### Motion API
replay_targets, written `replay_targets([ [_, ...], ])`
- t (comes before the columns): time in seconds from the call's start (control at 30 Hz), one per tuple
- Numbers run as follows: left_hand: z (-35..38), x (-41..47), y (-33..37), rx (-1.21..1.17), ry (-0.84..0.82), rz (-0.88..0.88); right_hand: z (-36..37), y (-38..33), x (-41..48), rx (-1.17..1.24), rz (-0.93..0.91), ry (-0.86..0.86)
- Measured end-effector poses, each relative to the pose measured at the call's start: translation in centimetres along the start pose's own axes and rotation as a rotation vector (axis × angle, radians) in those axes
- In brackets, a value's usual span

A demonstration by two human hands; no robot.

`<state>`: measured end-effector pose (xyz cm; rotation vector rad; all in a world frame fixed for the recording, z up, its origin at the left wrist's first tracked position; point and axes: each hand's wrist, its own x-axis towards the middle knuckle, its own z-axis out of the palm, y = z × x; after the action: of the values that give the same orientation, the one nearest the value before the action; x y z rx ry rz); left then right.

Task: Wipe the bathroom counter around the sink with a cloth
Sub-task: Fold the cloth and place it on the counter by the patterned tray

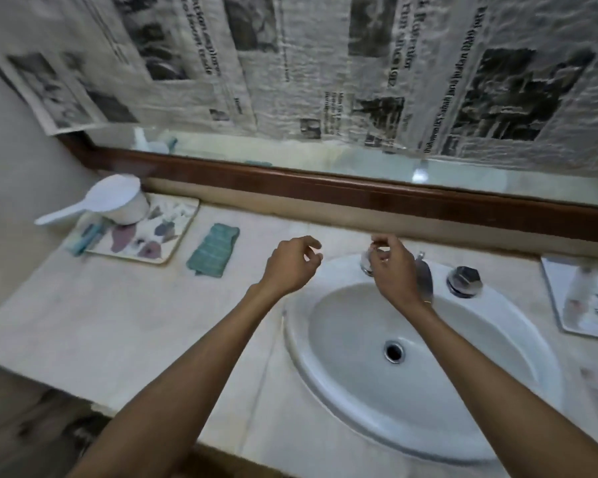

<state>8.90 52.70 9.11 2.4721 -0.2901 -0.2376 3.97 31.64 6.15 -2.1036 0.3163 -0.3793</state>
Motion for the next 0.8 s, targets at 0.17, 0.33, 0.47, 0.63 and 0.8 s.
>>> replay_targets([
  [0.17, -4.8, 0.2, -9.2, -0.033, 0.106, -0.144, 9.3, -3.6, -1.1, 0.038, -0.021, -0.105],
  [0.33, -7.1, 2.1, -16.8, -0.061, 0.195, -0.368, 15.7, -4.4, -0.5, -0.033, -0.01, -0.198],
  [0.47, -7.1, 5.0, -21.8, -0.011, 0.178, -0.488, 19.6, -4.2, 1.4, -0.068, 0.014, -0.247],
  [0.63, -5.7, 8.6, -24.3, 0.029, 0.171, -0.546, 23.5, -3.0, 4.3, -0.07, 0.048, -0.267],
  [0.8, -4.6, 10.7, -24.8, 0.187, 0.146, -0.615, 26.4, -1.6, 5.8, -0.097, 0.045, -0.288],
])
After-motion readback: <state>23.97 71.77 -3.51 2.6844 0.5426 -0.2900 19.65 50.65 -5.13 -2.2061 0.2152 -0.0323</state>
